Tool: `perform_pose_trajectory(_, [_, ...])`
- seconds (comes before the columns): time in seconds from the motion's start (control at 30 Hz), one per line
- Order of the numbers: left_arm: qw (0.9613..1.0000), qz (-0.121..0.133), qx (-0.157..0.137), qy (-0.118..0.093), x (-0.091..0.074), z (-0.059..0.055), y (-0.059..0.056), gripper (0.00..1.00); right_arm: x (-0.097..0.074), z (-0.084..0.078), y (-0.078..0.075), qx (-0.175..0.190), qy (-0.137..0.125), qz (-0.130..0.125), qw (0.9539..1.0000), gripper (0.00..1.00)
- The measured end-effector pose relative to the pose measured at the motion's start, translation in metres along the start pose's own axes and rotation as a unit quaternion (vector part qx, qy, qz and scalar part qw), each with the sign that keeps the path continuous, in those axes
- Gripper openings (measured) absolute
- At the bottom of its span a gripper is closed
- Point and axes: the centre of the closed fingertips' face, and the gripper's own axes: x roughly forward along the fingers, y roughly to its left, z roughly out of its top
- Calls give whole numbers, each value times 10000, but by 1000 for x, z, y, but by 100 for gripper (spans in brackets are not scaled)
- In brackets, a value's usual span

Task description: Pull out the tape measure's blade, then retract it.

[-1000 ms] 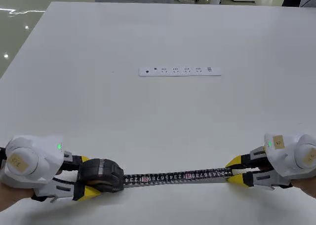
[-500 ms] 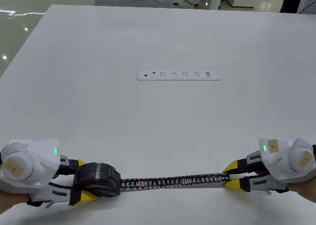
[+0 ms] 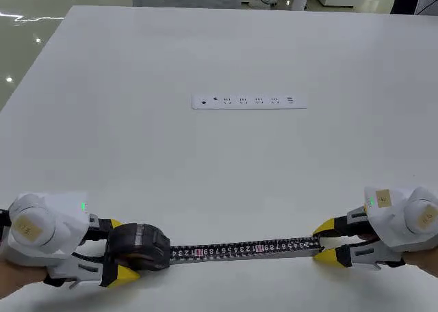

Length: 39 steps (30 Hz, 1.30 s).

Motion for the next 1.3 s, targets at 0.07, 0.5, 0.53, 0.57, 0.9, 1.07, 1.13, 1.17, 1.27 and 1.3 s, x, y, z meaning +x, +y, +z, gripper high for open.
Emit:
perform_pose_trajectory(0.07, [10000,18,-41,-46,-2,2,1,42,-1,3,-1,36,-34,-28,10000,25])
perform_pose_trajectory(0.5, [9982,262,-451,-298,-20,10,5,52,-5,14,0,574,-278,-131,9979,38])
perform_pose_trajectory(0.53, [9980,298,-453,-312,-21,11,5,53,-5,14,1,562,-256,-145,9980,39])
perform_pose_trajectory(0.57, [9977,334,-472,-366,-22,13,4,54,-5,13,2,576,-256,-123,9979,39])
perform_pose_trajectory(0.9, [9951,588,-595,-534,-30,18,2,56,-8,17,5,722,-389,-379,9959,45])
perform_pose_trajectory(1.07, [9903,744,-992,-634,-36,14,-3,60,-12,19,12,1061,-557,-486,9916,58])
perform_pose_trajectory(1.13, [9879,913,-1075,-644,-40,12,-1,62,-13,20,16,1017,-539,-539,9919,60])
perform_pose_trajectory(1.17, [9868,959,-1111,-691,-44,12,-3,64,-16,24,17,1022,-608,-621,9910,61])
perform_pose_trajectory(1.27, [9829,1108,-1266,-753,-50,9,-6,67,-20,25,21,1173,-674,-700,9883,65])
perform_pose_trajectory(1.3, [9812,1138,-1355,-776,-52,8,-7,68,-21,26,23,1185,-703,-712,9879,66])
